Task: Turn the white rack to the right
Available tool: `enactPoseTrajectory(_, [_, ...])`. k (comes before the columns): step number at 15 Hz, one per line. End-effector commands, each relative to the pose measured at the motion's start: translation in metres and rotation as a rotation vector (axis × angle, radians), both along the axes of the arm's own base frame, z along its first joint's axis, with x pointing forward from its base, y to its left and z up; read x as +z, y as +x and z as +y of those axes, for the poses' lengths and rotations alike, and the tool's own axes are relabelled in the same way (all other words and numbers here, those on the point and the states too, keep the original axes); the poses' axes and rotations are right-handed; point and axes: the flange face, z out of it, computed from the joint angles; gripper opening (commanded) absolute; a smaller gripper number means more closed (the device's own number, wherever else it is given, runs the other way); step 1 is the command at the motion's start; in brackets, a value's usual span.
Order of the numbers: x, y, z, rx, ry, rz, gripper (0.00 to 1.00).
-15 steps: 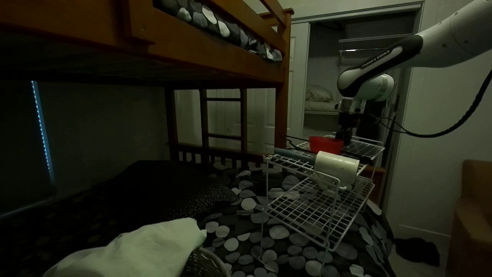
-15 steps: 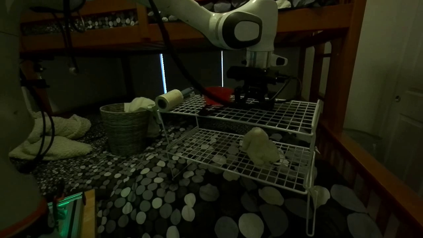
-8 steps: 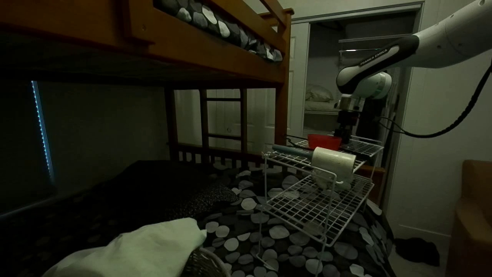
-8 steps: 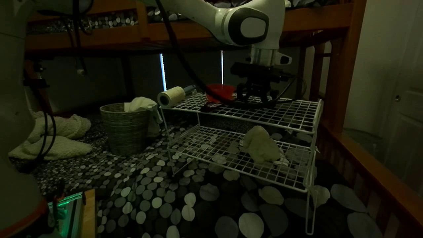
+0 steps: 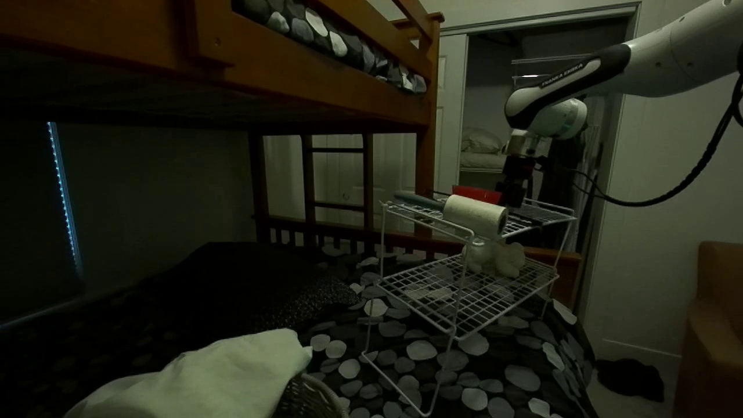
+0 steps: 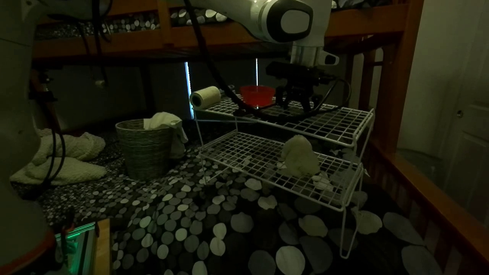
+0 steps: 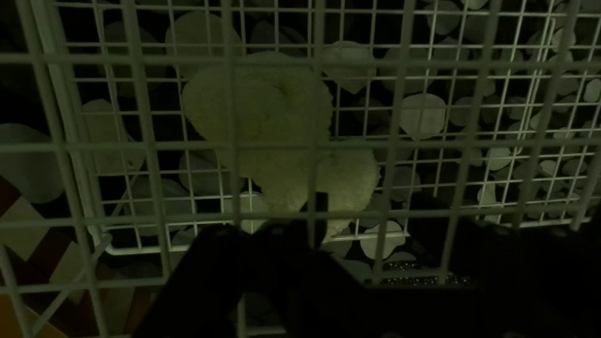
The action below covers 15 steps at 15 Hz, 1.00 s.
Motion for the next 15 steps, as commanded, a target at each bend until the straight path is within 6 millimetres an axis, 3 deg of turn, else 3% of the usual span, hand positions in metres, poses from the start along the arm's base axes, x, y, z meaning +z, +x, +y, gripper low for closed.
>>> enactPoseTrajectory(1, [0.003, 0.001, -0.001, -0.030, -0.006, 0.041, 0.25])
enactPoseTrajectory(4, [-0.004, 0.012, -0.018, -0.152, -0.077, 0.131, 0.25])
enactPoseTrajectory(11, [0.023, 0.024, -0.044, -0.347, -0.027, 0.269, 0.25])
enactPoseTrajectory(13, [0.029, 0.031, -0.048, -0.318, -0.024, 0.184, 0.25])
enactPoseTrajectory(14, [0.000, 0.031, -0.040, -0.310, -0.067, 0.228, 0.50])
enactPoseTrajectory(15, [0.000, 0.034, -0.041, -0.312, -0.066, 0.215, 0.50])
